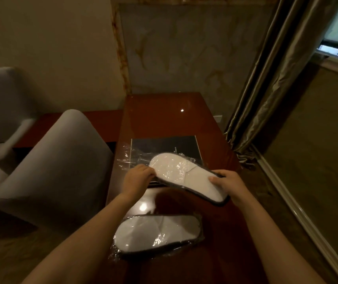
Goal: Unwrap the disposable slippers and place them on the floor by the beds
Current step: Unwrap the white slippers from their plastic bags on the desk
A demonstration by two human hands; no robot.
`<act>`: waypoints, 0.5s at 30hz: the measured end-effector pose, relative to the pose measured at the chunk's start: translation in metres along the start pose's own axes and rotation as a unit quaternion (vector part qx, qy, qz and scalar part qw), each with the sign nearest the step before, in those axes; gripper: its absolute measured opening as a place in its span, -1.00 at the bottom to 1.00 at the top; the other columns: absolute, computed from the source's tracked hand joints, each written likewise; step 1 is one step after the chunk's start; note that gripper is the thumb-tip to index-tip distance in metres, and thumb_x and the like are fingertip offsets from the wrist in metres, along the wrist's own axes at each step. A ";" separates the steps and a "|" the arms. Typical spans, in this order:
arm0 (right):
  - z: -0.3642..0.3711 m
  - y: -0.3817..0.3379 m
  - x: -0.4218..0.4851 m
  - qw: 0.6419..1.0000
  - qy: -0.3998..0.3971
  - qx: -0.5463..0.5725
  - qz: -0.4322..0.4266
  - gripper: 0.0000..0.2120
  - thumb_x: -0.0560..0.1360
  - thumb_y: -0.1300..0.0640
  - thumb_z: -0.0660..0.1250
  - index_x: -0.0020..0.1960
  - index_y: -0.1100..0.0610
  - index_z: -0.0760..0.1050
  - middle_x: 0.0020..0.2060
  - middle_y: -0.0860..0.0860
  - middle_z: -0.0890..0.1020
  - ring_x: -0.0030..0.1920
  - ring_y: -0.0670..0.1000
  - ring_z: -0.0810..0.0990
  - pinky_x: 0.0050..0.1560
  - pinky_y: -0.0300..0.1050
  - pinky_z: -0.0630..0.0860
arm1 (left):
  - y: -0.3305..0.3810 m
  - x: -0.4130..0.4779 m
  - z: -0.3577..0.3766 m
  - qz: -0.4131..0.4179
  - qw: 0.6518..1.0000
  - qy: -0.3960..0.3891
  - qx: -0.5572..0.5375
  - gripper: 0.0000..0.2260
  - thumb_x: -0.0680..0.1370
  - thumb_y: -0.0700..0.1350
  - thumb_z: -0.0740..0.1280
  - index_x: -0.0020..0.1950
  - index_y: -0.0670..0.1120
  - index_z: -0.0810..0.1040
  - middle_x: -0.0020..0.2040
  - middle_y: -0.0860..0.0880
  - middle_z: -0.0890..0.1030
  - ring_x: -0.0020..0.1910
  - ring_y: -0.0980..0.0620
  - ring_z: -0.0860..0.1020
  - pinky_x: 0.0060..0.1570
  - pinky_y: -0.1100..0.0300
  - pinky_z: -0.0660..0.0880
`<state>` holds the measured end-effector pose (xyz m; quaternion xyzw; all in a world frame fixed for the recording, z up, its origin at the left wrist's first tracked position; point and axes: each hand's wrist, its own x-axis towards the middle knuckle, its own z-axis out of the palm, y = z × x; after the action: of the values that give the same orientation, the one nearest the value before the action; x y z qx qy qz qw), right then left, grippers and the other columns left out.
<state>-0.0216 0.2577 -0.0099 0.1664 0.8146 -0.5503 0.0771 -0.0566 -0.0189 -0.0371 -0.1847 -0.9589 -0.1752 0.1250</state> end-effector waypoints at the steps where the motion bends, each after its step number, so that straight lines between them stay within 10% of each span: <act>1: -0.004 0.000 0.005 1.000 -0.010 0.001 0.013 -0.73 0.46 0.19 0.35 0.15 0.14 0.54 -0.15 -0.03 0.59 -0.20 -0.10 0.54 -0.38 -0.26 0.42 | -0.001 0.002 0.002 -0.013 1.000 0.003 0.010 -0.86 0.52 -0.15 0.31 -0.05 -0.12 0.66 -0.06 -0.09 0.68 -0.02 -0.08 0.60 -0.08 0.08 0.52; 15: -0.042 0.011 0.063 0.989 0.008 0.142 0.043 -0.68 0.45 0.22 0.36 0.20 0.22 0.51 -0.13 0.05 0.59 -0.19 0.00 0.56 -0.33 -0.14 0.46 | -0.007 0.033 0.058 -0.282 0.953 -0.106 0.022 -0.85 0.54 -0.24 0.22 0.07 -0.13 0.51 0.07 -0.15 0.60 0.03 -0.13 0.58 0.05 0.01 0.53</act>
<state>-0.0738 0.3117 -0.0230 0.2154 0.7207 -0.6552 0.0699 -0.0990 0.0077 -0.0814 0.0790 -0.9833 -0.1612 -0.0282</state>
